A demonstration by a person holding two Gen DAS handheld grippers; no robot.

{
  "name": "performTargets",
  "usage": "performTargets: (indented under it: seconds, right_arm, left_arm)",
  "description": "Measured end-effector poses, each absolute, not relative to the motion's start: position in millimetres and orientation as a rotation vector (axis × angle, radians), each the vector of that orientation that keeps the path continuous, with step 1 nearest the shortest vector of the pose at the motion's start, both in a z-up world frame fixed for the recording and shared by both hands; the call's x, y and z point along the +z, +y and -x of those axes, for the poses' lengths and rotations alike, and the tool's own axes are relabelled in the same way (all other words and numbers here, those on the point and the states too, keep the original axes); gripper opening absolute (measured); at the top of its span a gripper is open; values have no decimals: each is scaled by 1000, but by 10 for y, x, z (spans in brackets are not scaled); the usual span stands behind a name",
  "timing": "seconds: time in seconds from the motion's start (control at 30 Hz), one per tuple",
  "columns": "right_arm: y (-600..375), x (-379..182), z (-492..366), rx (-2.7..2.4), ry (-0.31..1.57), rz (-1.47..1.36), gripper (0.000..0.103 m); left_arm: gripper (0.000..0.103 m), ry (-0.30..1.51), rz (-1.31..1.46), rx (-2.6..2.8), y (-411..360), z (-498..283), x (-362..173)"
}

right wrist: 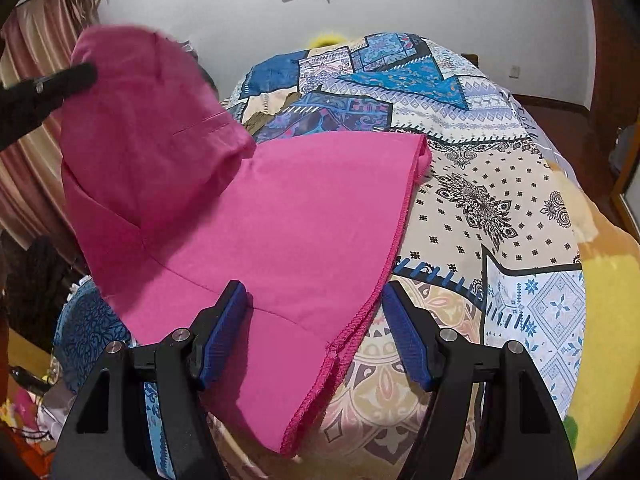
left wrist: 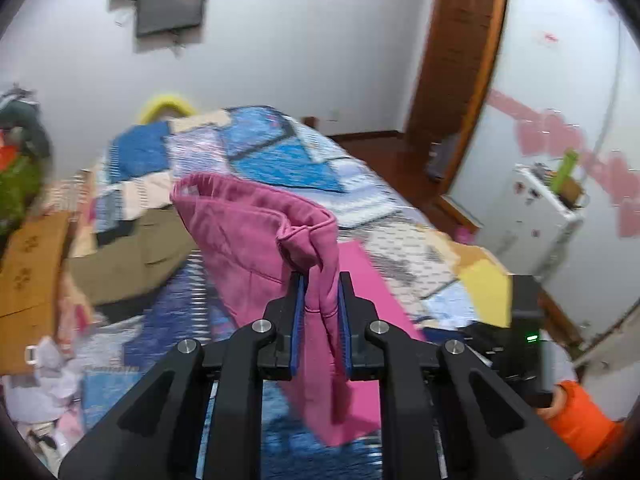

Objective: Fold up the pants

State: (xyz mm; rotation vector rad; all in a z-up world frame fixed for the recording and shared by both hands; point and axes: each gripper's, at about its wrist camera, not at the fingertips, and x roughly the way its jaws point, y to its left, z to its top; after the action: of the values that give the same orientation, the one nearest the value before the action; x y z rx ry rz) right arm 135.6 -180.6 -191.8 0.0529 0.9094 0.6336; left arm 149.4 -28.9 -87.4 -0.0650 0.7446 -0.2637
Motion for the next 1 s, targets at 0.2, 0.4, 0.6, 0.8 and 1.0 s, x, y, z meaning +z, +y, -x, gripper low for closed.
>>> performTargets:
  seconds: [0.2, 0.4, 0.6, 0.8, 1.0]
  right_arm:
    - [-1836, -1910, -1369, 629, 916, -63, 67]
    - [-1895, -1924, -1380, 621, 920, -78, 67]
    - [-1902, -1926, -1379, 617, 917, -82, 67]
    - [-1915, -1913, -1369, 616, 919, -83, 67]
    - [-1980, -1910, -1376, 600, 926, -78, 67]
  left_arm:
    - [15, 811, 89, -374, -559, -1628, -992]
    - [15, 859, 88, -441, -731, -1657, -1091]
    - [15, 877, 47, -485, -888, -1618, -1135]
    - [20, 908, 22, -496, -980, -1651, -1155]
    - [48, 868, 20, -439, -843, -1740, -1087]
